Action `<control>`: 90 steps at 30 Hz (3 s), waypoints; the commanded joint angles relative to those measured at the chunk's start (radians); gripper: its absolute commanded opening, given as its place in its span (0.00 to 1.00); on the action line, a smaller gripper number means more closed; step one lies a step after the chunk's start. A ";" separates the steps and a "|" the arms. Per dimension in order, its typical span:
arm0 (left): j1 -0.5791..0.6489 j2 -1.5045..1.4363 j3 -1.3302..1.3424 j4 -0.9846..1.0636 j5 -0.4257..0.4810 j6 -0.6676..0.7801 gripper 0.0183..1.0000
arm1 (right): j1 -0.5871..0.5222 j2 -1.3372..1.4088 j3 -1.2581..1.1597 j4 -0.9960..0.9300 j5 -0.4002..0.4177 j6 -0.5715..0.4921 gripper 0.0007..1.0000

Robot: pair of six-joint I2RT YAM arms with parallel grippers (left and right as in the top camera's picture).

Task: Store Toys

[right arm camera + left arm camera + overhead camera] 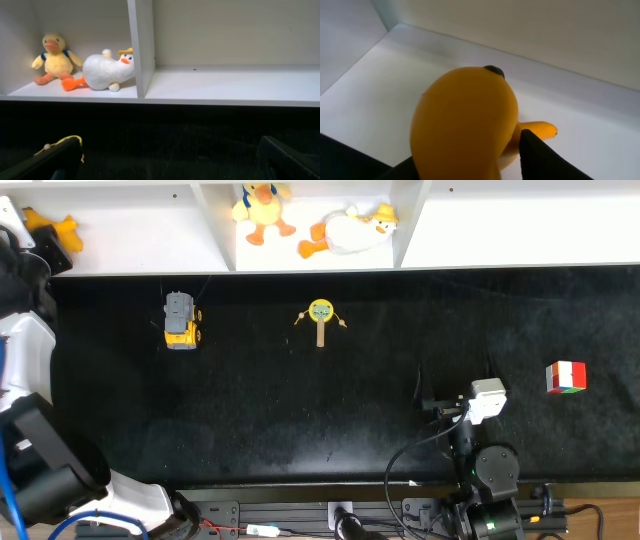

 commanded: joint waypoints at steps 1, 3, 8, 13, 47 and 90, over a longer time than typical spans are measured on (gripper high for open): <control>-0.003 0.019 0.013 0.000 0.018 -0.003 0.53 | 0.005 -0.009 -0.013 0.003 0.003 -0.003 1.00; -0.003 0.019 0.013 0.005 0.018 -0.003 0.57 | 0.006 -0.009 -0.013 0.003 0.003 -0.003 1.00; -0.003 0.019 0.013 0.021 0.034 -0.003 0.63 | 0.006 -0.009 -0.013 0.003 0.003 -0.003 1.00; -0.003 0.019 0.013 0.038 0.047 -0.003 0.74 | 0.005 -0.009 -0.013 0.003 0.003 -0.003 1.00; 0.024 -0.175 0.013 -0.209 -0.017 0.013 1.00 | 0.006 -0.009 -0.013 0.003 0.003 -0.003 1.00; -0.220 -0.617 -0.007 -0.914 -0.008 0.076 1.00 | 0.006 -0.009 -0.013 0.003 0.003 -0.003 0.99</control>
